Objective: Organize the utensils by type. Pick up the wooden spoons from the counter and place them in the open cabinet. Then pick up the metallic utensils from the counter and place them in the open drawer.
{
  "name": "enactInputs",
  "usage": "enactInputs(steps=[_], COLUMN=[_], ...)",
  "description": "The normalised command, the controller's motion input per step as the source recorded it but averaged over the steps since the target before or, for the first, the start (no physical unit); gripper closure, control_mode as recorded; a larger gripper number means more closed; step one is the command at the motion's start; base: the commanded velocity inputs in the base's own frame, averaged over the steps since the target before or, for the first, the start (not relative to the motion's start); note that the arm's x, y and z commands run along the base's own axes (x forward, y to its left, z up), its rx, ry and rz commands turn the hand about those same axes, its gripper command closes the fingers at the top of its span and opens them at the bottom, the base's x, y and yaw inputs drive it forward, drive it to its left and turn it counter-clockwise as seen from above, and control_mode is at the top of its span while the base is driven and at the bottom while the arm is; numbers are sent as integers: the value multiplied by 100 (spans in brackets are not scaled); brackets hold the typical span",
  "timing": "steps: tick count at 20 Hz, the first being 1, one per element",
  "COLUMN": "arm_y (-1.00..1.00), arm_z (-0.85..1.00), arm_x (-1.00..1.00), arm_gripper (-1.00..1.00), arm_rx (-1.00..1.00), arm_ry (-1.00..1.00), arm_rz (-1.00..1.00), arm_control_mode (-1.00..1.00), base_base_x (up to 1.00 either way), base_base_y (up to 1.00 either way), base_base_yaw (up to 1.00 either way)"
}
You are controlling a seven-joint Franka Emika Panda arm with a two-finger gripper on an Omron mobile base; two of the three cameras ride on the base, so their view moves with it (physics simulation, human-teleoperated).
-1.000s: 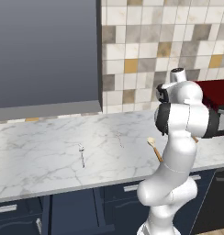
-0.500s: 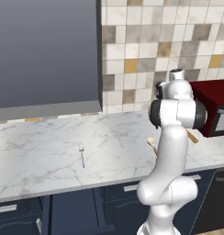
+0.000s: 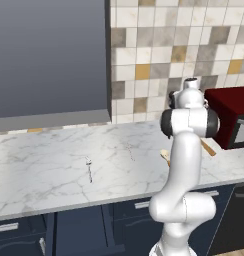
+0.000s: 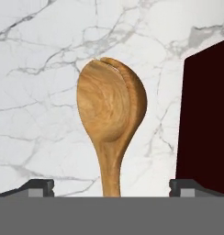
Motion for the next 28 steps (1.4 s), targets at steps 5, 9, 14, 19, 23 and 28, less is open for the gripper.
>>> enactInputs(steps=[5, 9, 14, 19, 23, 28], arm_y=[-7, -13, -15, -7, -1, -1], arm_z=[-26, -26, -22, -19, -23, -23], arm_x=[33, 29, 20, 8, 3, 0], arm_gripper=[-100, -100, -100, -100, -100, 100], arm_rx=[0, 0, 0, 0, 0, 0], arm_ry=[0, 0, 0, 0, 0, 0], arm_rz=[0, 0, 0, 0, 0, 0], arm_control_mode=[-100, -100, -100, -100, -100, -100], base_base_x=[0, 0, 0, 0, 0, 0], base_base_y=[0, 0, 0, 0, 0, 0], base_base_yaw=[0, 0, 0, 0, 0, 0])
